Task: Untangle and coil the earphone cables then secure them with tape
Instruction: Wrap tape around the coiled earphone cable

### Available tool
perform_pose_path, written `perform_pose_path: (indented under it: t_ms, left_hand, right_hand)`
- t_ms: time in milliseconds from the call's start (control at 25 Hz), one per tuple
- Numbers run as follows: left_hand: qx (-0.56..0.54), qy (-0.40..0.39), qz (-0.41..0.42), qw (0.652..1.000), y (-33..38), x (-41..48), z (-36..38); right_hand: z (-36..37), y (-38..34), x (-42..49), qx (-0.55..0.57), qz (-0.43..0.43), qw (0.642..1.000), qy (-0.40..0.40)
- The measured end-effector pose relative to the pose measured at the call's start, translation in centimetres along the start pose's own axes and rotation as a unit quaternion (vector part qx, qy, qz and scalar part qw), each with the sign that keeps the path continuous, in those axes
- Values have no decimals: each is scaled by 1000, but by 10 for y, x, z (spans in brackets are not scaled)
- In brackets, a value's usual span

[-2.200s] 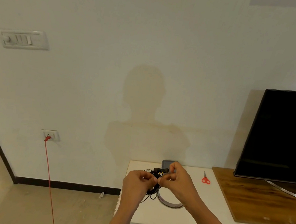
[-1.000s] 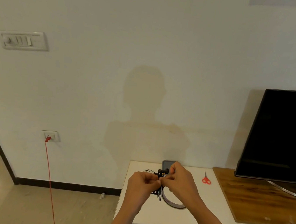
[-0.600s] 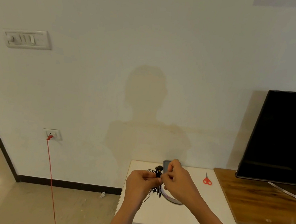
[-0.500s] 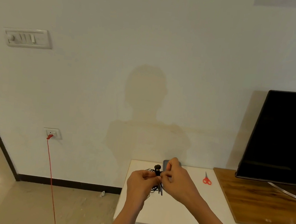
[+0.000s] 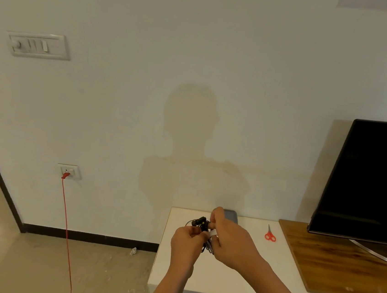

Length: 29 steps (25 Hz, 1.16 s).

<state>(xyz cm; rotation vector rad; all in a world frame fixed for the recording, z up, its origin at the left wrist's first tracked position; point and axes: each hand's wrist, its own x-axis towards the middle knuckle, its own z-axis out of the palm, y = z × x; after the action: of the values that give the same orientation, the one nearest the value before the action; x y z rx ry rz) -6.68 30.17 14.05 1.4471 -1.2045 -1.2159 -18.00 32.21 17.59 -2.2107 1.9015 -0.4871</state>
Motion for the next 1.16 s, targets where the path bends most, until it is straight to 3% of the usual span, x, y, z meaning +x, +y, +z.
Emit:
perform_pose_path:
  t_ms: [200, 400, 600, 800, 1160]
  left_hand:
    - [-39, -16, -38, 998, -4, 5, -4]
    - [-129, -27, -63, 989, -17, 5, -3]
    - [-97, -25, -52, 994, -27, 13, -6]
    - [-33, 20, -19, 999, -36, 11, 3]
    - [-86, -18, -99, 991, -58, 36, 12]
  right_hand:
    - [6, -2, 6, -91, -55, 994, -15]
    - [-1, 13, 5, 40, -51, 998, 24]
    - [-4, 35, 2, 108, -42, 993, 29]
    - [4, 35, 1, 59, -71, 996, 17]
    - [30, 48, 14, -39, -60, 997, 20]
